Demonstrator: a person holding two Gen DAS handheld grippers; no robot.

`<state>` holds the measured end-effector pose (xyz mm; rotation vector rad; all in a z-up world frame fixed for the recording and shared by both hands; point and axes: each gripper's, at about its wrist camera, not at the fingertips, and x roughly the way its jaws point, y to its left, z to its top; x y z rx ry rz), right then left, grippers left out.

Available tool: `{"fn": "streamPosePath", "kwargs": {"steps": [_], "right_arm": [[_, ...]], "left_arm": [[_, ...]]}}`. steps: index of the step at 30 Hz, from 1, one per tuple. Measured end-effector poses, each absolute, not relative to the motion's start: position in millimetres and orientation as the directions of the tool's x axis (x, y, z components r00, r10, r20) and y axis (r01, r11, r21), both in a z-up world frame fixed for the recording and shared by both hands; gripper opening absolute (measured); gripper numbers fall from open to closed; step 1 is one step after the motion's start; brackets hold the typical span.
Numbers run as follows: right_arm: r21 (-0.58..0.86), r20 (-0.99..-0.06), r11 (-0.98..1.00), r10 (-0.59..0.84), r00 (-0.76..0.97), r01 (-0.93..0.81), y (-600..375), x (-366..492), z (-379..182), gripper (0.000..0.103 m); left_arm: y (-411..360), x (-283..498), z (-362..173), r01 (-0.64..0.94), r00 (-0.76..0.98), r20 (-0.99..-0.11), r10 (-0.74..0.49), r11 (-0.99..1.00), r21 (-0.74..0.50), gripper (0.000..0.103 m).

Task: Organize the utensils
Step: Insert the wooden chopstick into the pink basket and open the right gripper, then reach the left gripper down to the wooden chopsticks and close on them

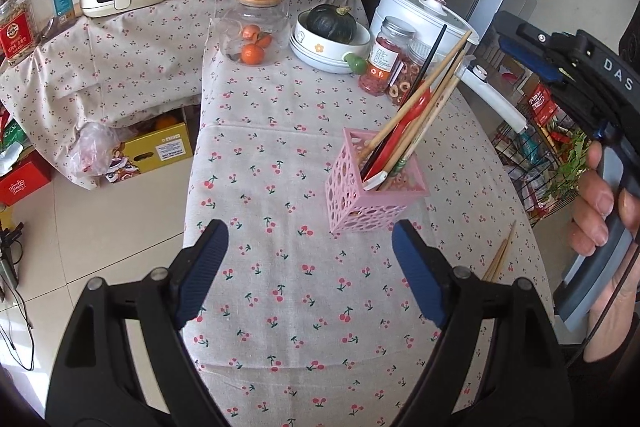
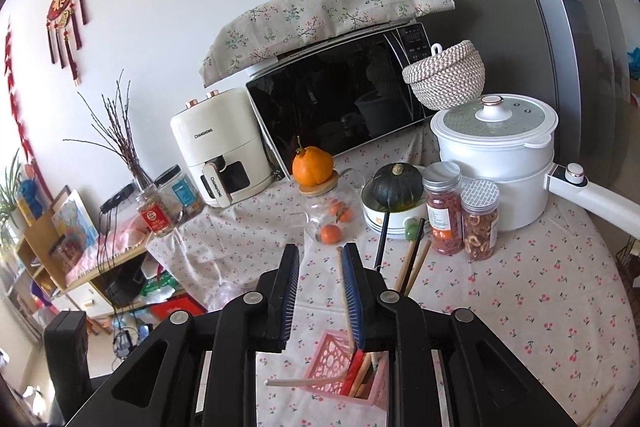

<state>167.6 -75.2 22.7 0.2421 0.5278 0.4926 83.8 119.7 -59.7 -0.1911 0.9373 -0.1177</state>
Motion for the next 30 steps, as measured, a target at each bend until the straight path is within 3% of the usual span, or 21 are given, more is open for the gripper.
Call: {"fn": "streamPosePath", "kwargs": {"steps": [4, 9, 20, 30], "right_arm": [[0.328, -0.455, 0.877, 0.472, 0.755, -0.350, -96.4, 156.5, 26.8, 0.042], [0.297, -0.523, 0.915, 0.396, 0.755, -0.274, -129.2, 142.6, 21.0, 0.067], [0.226, -0.668, 0.962, 0.267, 0.694, -0.152, -200.3, 113.3, -13.2, 0.098], [0.145, -0.805, 0.989, 0.134, 0.578, -0.027, -258.9, 101.3, -57.2, 0.099]], "left_arm": [[113.9, 80.6, -60.8, 0.004, 0.585, -0.795, -0.161, 0.981, -0.195, 0.087], [97.1, 75.3, -61.6, 0.012, 0.595, -0.788, -0.157, 0.982, -0.187, 0.092], [36.1, 69.5, -78.4, 0.103, 0.547, -0.821, -0.166, 0.986, -0.131, 0.097], [-19.1, 72.5, -100.9, 0.212, 0.463, -0.869, -0.176, 0.974, -0.083, 0.097]]}}
